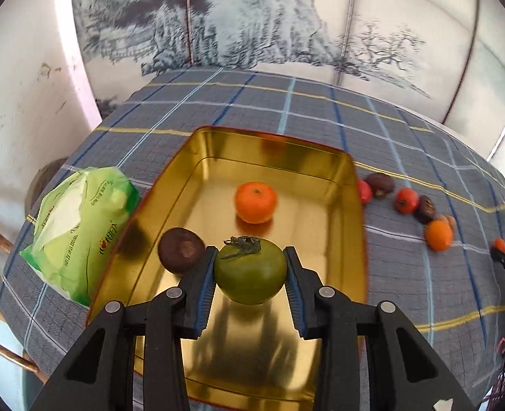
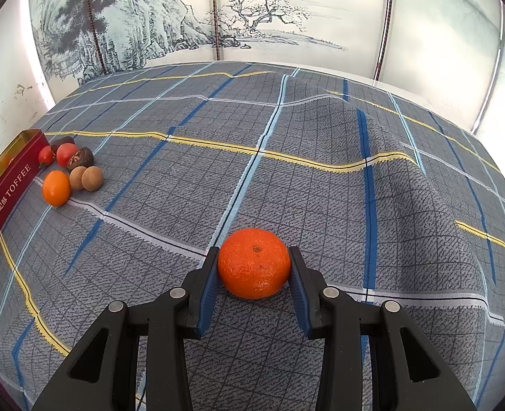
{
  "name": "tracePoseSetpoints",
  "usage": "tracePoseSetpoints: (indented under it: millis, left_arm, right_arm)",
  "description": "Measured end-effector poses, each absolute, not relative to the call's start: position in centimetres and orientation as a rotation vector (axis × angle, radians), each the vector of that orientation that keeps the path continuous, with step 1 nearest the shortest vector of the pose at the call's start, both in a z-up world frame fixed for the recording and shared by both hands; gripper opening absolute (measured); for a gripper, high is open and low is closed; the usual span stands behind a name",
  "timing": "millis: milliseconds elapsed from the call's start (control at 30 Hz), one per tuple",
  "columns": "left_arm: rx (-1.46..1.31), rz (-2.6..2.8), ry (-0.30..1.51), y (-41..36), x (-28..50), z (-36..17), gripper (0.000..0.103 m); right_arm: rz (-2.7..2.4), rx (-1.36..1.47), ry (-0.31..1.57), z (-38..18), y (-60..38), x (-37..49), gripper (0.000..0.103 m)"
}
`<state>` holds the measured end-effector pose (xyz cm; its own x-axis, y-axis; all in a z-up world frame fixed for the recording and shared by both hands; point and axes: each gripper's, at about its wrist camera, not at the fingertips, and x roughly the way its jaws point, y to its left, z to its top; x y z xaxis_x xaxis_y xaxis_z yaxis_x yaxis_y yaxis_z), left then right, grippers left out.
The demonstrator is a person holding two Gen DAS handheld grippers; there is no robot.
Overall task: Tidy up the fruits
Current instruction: 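Carry the lime into the tin and open the left tool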
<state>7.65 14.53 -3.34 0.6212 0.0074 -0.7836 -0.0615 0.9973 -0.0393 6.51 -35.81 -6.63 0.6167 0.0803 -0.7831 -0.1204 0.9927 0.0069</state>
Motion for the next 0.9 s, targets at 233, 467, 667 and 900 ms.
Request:
tracePoseSetpoints:
  millis: [233,467,667,900]
  left_arm:
    - [-0.082,0.032,0.956,15.4,9.6,-4.1,0.034]
    - [-0.080,0.033,0.987,15.8,12.0,-4.0,0.034]
    - [-0.094,0.048,1.009,16.6,15.2,-3.6,0.034]
    - [-0.124,0.077,1.045,17.1,17.9,-4.4,0.034]
  right_arm:
    - [0.115,-0.049,0.899,-6.6,-35.9,6.5,0.040]
    - [0.116,-0.048,0.899,-6.6,-36.0,6.4,0.040]
    - [0.115,-0.049,0.899,-6.6,-36.0,6.4,0.040]
    - [0.116,-0.049,0.899,-6.6,-36.1,6.3,0.041]
